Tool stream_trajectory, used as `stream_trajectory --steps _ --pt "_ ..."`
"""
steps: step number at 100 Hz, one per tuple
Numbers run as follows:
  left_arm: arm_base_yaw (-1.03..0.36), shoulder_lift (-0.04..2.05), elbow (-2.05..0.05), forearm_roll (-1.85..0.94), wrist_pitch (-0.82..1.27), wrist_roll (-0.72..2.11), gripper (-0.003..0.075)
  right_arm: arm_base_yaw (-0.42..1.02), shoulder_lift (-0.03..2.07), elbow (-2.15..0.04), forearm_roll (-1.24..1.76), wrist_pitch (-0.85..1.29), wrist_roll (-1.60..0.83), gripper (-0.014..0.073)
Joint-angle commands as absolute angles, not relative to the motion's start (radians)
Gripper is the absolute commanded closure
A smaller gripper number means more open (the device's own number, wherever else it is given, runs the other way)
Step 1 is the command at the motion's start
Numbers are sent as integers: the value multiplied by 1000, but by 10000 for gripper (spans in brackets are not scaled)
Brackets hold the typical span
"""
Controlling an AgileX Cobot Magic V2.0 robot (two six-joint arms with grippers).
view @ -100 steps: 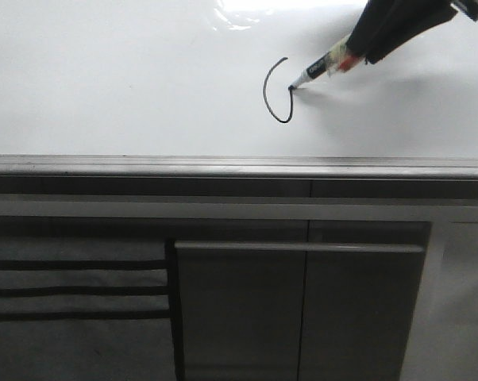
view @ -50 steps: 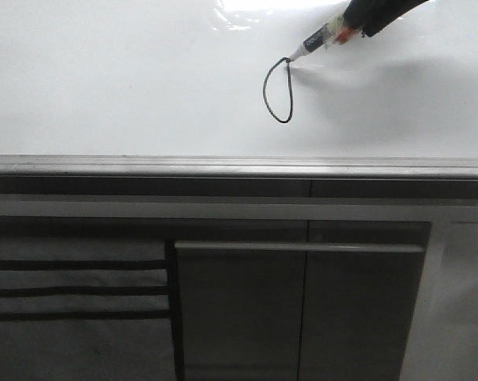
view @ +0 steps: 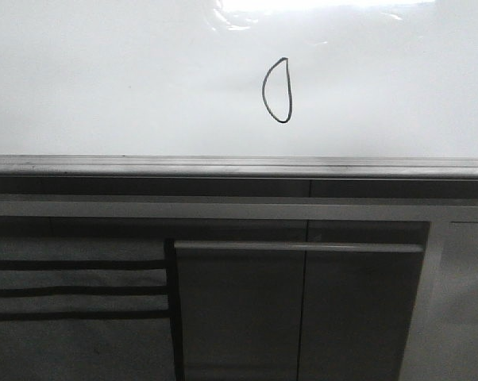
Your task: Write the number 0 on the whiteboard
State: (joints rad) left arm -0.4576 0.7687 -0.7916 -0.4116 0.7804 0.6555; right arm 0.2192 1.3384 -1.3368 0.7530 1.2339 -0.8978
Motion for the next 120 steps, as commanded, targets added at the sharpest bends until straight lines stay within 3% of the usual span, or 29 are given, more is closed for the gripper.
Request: stream_trajectory --steps 1,45,103,120 --pt "-458 807 -840 -562 813 807 226 290 1282 -1290 809 1247 -979 609" --pt "-458 962 -849 -840 941 1140 226 629 1296 -1228 717 995 -1066 609" --pt "-458 972 -851 -874 950 1175 232 719 1296 -1228 719 896 -1264 609" --pt "-458 972 -851 -866 950 1175 341 719 1296 -1228 744 886 -1264 609"
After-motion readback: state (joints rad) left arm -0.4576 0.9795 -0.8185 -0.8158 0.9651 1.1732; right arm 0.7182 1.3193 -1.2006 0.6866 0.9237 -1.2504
